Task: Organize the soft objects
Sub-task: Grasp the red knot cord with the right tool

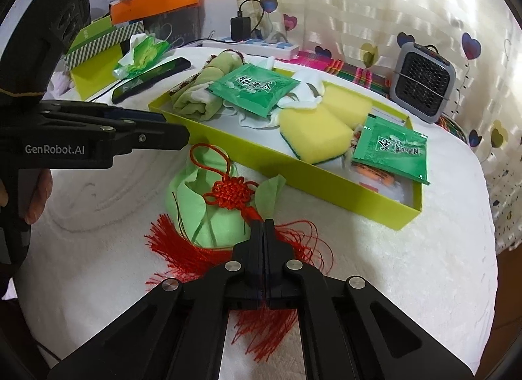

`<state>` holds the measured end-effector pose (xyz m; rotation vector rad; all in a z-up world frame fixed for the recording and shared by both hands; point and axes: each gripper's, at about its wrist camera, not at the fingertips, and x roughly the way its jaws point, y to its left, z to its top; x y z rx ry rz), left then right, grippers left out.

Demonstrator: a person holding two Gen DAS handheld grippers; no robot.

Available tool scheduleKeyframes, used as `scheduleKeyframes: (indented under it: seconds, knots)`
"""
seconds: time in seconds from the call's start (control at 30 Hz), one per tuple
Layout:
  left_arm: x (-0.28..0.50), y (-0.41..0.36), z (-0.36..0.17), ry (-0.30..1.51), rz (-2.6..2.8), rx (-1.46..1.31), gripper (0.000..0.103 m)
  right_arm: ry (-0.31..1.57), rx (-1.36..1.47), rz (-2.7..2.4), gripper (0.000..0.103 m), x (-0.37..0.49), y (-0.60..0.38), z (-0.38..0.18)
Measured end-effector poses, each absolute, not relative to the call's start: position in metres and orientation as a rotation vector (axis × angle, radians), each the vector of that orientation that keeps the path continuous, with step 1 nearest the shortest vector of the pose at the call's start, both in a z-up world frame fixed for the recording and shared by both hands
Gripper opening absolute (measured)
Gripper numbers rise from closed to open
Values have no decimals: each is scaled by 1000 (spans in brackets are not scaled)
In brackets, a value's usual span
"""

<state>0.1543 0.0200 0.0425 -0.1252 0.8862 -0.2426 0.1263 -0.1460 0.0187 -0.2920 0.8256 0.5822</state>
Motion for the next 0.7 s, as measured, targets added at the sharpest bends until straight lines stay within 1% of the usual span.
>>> scheduleKeyframes:
  seconds: [0.2,0.4,0.5,0.7]
  knots:
    - [154,18,42,888,-245,-124,47,789,-247,639,0,128,-144,26]
    - [154,19,40,897,-249,-129,47,830,-324,654,0,133,-129,14]
    - [155,18,40,899,-256,-131,47,849,-316,656,1,138,-128,11]
    - [157,17,33,926,-270,-146,47,808,-346,632,8,139,-124,15]
